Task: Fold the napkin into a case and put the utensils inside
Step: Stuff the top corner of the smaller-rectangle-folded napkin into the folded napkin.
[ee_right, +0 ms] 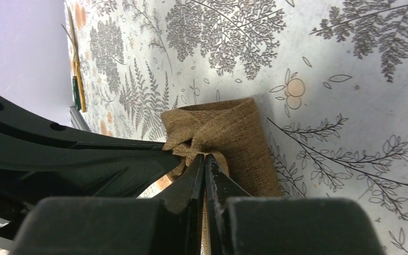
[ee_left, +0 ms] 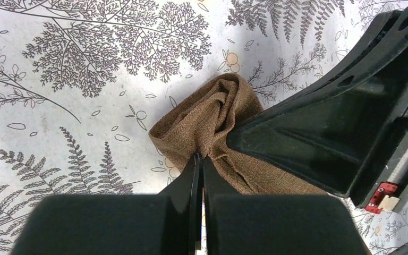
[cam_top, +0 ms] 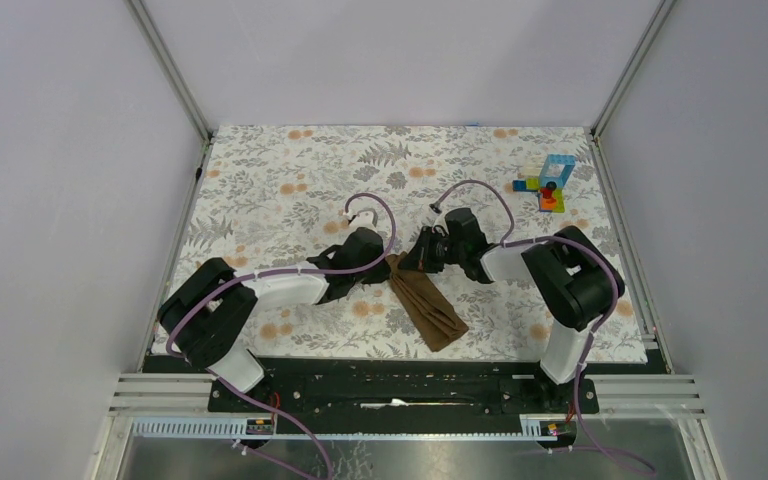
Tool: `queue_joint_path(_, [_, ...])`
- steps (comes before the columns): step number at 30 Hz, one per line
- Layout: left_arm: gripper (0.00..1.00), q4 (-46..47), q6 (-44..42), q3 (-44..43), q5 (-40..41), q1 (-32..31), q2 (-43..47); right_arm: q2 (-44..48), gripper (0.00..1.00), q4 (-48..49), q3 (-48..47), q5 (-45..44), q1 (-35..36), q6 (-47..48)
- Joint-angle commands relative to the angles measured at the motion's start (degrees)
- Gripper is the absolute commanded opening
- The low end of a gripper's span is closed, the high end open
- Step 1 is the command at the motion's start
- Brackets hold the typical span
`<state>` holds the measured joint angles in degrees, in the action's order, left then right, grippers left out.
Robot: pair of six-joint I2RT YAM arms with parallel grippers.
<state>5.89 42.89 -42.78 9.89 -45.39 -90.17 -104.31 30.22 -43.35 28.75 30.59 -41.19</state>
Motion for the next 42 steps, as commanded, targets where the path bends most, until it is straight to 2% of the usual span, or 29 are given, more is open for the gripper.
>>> queue_joint_path(1, [0.00,1.17,-0.71,-2.24,-0.37,-0.23,1.34,-0.94,0.06,4.09,-1.39,2.60,-0.03,-1.40])
queue_joint_path(7, [0.00,2.16,-0.87,-3.88,-3.44,-0.23,0.27,-6.96,0.06,12.14,-1.99,3.11,4.29,-6.58])
queue_joint_path(11, [0.00,3.64,0.86,-3.75,-4.95,-0.23,-0.08,-13.81,0.12,21.63,0.14,0.18,6.23,-10.62])
queue_joint_path(13, [0.00,3.27,1.73,-3.46,-4.25,-0.23,-0.22,-13.32,0.14,25.67,2.90,-0.33,5.57,-11.52])
queue_joint_path(15, [0.00,1.58,1.75,-3.33,-3.04,-0.19,-0.04,-8.24,0.23,23.83,6.00,-1.41,3.59,-9.50])
queue_joint_path(19, [0.00,0.58,1.37,-0.74,-0.52,-0.01,1.29,-1.82,0.33,6.30,1.14,0.99,2.49,0.15])
queue_joint_path(24, [0.00,-1.10,1.05,0.43,0.57,0.12,2.35,1.40,0.39,2.33,2.16,1.08,1.83,1.50])
queue_joint_path(26, [0.00,-1.25,0.99,0.69,0.75,0.12,3.25,1.67,0.34,2.22,2.18,1.23,1.84,1.57])
queue_joint_path(29, [0.00,-1.58,0.58,0.54,0.80,0.13,3.77,1.12,0.13,2.66,1.30,1.98,1.79,1.35])
queue_joint_path(32, [0.00,-1.13,0.35,0.13,-0.31,0.12,3.08,-0.59,0.03,4.24,0.27,3.10,1.84,0.61])
queue_joint_path(34, [0.00,-0.31,0.56,-0.14,-1.52,0.12,2.34,-2.06,0.00,6.10,-0.31,4.08,2.03,-0.66])
queue_joint_path(42, [0.00,0.84,1.23,-0.81,-3.03,0.09,1.49,-6.26,0.00,8.76,-3.37,3.57,5.20,-4.02])
